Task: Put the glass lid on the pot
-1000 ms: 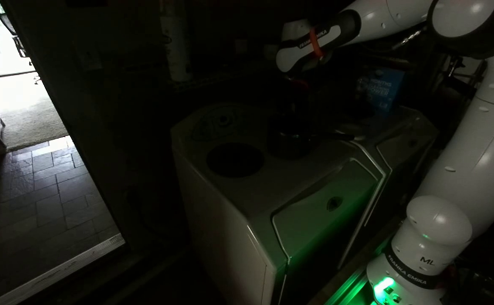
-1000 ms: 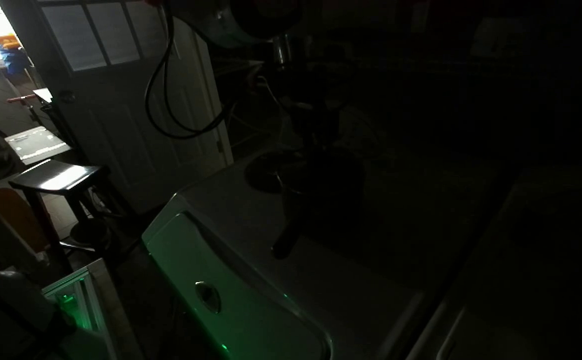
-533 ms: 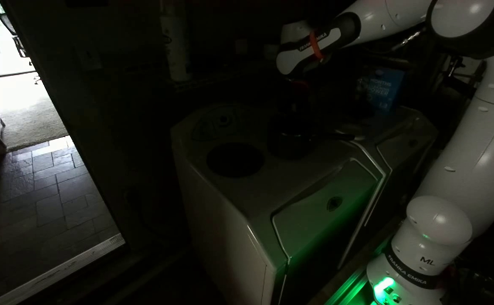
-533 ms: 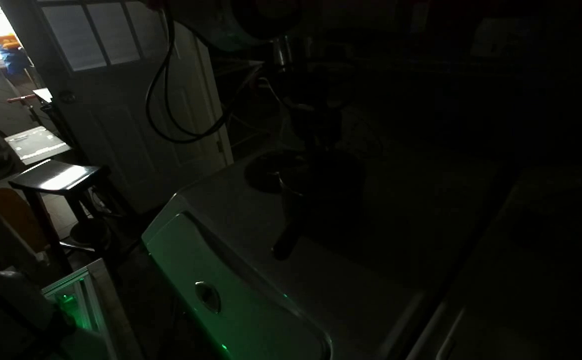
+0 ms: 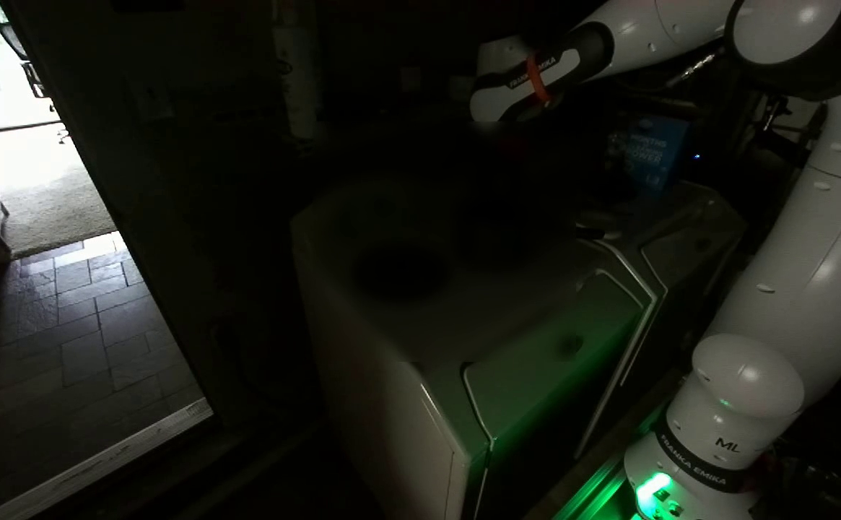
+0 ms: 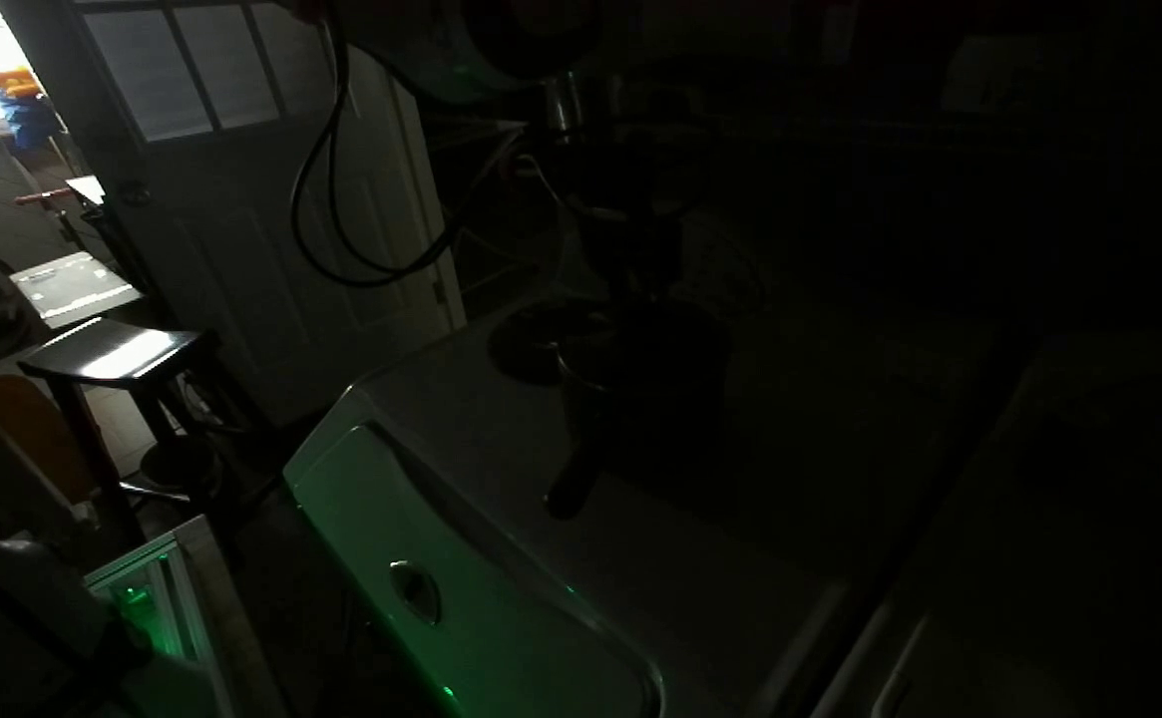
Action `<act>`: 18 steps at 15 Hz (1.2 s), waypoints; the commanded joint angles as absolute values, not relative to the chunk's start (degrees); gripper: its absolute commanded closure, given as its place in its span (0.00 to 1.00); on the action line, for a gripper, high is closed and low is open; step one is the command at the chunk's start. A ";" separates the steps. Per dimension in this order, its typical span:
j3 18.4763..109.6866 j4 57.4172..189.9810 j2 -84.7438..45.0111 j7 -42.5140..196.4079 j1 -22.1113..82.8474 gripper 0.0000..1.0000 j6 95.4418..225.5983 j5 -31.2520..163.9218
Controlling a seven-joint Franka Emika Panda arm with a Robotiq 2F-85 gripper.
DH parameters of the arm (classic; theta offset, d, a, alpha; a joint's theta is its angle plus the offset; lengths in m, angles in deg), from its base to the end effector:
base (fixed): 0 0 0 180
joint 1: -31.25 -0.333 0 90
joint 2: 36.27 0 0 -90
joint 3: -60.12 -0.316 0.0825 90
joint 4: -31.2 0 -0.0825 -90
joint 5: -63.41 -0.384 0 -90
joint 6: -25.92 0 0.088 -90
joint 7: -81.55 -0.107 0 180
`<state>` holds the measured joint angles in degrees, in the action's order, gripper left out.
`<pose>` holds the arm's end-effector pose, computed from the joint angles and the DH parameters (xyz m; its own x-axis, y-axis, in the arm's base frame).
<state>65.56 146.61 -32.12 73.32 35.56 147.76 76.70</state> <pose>0.5627 -0.1063 0.4224 0.9807 -0.1874 0.0563 -0.1950 -0.9601 0.2007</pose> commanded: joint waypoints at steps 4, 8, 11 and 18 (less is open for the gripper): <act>65.07 146.73 -32.11 73.21 35.19 0.66 148.78 77.00; 65.14 146.22 -31.87 73.50 35.28 0.16 147.80 76.81; 65.18 146.48 -33.07 73.52 35.38 0.02 147.79 76.19; 65.32 148.15 -39.34 73.29 35.86 0.00 147.50 72.68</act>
